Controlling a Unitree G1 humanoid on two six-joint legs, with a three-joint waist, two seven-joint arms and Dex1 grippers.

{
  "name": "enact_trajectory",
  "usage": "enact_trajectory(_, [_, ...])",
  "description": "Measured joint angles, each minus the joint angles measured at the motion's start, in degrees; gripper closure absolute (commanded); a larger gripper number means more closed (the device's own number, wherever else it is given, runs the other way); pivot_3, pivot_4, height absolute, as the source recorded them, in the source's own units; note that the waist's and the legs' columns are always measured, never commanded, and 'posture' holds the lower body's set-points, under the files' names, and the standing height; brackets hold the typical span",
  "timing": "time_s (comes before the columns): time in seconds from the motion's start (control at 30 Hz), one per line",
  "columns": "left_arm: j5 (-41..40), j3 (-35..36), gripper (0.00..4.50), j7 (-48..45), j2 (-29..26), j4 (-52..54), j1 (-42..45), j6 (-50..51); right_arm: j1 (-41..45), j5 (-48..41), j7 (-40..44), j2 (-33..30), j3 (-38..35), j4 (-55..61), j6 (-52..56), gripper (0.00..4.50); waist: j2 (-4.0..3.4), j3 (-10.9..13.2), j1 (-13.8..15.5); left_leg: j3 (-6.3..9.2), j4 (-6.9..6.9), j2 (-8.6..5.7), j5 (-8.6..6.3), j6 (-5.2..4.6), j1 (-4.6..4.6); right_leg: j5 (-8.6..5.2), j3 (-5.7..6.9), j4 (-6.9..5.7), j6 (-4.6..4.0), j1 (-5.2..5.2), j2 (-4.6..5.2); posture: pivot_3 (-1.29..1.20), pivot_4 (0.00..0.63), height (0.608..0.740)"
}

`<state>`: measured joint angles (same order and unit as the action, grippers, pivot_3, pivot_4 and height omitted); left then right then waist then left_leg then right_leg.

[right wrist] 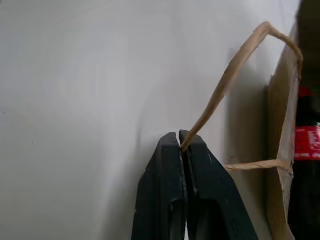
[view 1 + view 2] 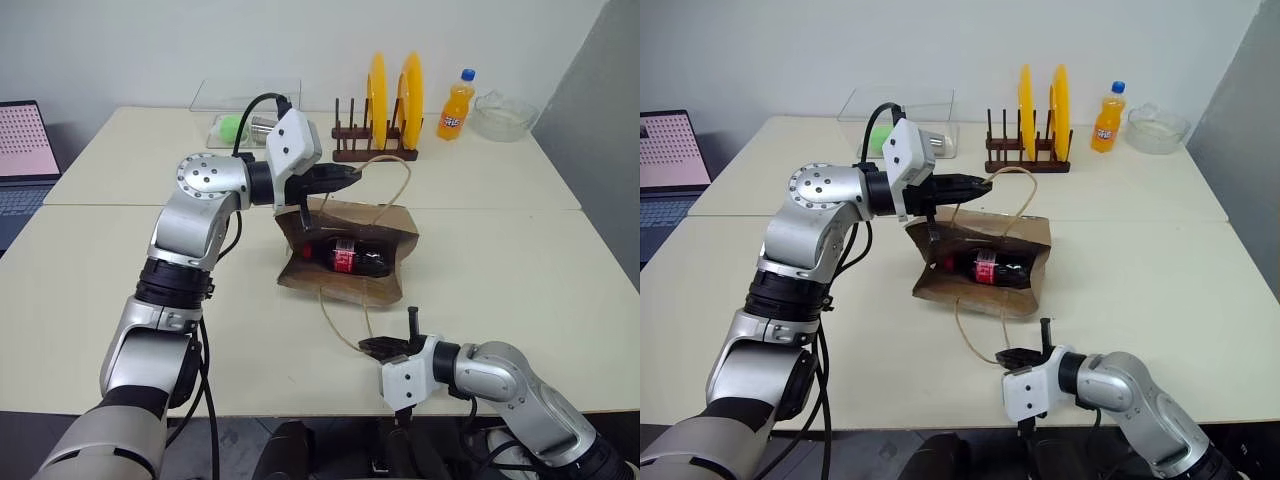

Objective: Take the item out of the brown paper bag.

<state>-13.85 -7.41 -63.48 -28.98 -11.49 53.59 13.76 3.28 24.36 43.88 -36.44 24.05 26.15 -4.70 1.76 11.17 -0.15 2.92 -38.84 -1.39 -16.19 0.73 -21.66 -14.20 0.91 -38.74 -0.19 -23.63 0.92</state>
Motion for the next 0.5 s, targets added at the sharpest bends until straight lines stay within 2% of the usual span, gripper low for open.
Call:
enact_trajectory(0.1, [-0.9,0.0,4.5,-2.0,-0.9,0.7,-0.3,0.9,-1.2,-5.2,2.0,0.4,-2.2,3.1,3.7,2.92,0.0,0.0,0.0,0.01,0.0,0.0,0.0,-0.01,-0.01,0.0,0.0,0.0,0.0,0.0,0.01,0.0,0.15,0.74])
enact_trajectory(0.2, [-1.6,0.0,4.5,-3.0,-1.1,2.2,-1.5,2.0,-3.2,-14.3,5.7,-0.7,-5.8,9.0,8.9,2.92,0.0,0.0,0.0,0.01,-0.01,-0.01,-0.01,-0.02,-0.02,0.0,0.0,0.01,0.0,0.0,0.03,0.0,0.15,0.74])
enact_trajectory(0.3, [-1.8,0.0,4.5,-3.4,-1.1,2.5,-1.7,3.0,-4.1,-24.7,8.8,-3.1,-13.0,14.6,16.7,2.92,0.0,0.0,0.1,0.02,-0.05,-0.02,-0.02,-0.04,-0.02,0.0,0.01,0.01,0.0,0.02,0.05,0.0,0.15,0.74])
enact_trajectory(0.37, [-1.9,0.0,4.5,-3.4,-1.1,2.6,-1.8,3.3,-4.5,-33.6,11.4,-7.0,-19.2,18.8,25.5,2.92,0.0,0.0,0.1,0.03,-0.06,-0.02,-0.03,-0.05,-0.02,0.0,0.02,0.01,0.0,0.05,0.05,0.0,0.15,0.74])
enact_trajectory(0.43, [-1.9,0.0,4.5,-3.4,-1.1,2.6,-1.7,3.5,-2.7,-42.9,13.2,-10.9,-24.9,20.6,35.0,2.92,0.0,0.0,0.0,0.01,-0.06,-0.02,-0.03,-0.05,0.0,0.01,0.02,0.01,0.0,0.05,0.05,0.0,0.15,0.74])
enact_trajectory(0.5, [-1.9,0.0,4.5,-3.4,-0.8,2.5,-1.7,3.6,2.2,-49.6,13.0,-12.0,-28.6,20.7,41.9,2.92,0.0,0.0,-0.1,0.01,-0.04,0.0,-0.03,-0.06,0.04,0.01,0.02,-0.02,-0.01,0.05,0.05,0.0,0.15,0.74])
